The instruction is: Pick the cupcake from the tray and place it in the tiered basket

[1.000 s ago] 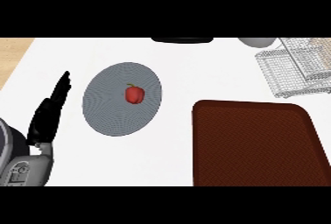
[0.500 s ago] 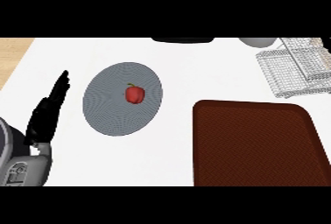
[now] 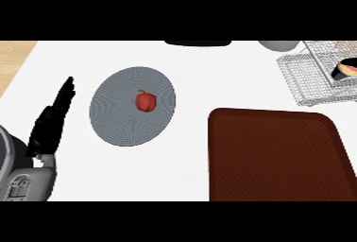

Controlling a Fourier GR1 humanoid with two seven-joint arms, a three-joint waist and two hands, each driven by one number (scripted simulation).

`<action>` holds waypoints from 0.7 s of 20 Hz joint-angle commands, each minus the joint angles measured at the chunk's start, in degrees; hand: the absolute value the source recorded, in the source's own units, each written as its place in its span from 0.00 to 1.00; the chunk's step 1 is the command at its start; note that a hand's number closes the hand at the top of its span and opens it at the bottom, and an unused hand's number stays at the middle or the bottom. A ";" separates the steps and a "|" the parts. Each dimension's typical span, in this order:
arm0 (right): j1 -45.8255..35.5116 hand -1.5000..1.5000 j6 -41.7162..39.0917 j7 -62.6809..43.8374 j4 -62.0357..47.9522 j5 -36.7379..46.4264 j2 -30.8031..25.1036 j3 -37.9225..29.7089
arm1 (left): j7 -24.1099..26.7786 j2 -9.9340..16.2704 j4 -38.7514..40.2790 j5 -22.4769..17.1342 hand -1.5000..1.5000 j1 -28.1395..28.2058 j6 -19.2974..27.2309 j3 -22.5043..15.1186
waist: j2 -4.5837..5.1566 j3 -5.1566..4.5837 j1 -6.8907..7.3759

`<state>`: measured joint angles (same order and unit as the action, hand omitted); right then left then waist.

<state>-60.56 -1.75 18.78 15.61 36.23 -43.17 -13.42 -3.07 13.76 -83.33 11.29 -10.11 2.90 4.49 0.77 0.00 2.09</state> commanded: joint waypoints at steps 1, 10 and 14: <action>-2.38 0.00 -0.31 0.20 -0.44 -3.74 -2.16 -4.26 | -1.00 -0.92 0.07 0.79 0.50 0.12 0.50 -0.75 | -0.16 0.09 -0.43; -3.41 0.00 -3.91 -2.92 -2.65 -7.52 -11.80 -9.29 | -2.32 -0.18 -1.38 0.53 0.50 -0.52 0.08 0.30 | -0.25 0.08 -0.52; 0.20 0.00 -10.99 -3.18 -6.30 -10.23 -17.59 -12.18 | 1.64 -0.77 0.62 0.01 0.50 1.99 -0.11 0.63 | -0.12 0.12 -0.76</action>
<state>-62.74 -8.02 15.89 11.99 28.23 -56.44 -23.14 -3.85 13.64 -82.97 11.24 -10.70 2.71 5.34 0.59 0.07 1.39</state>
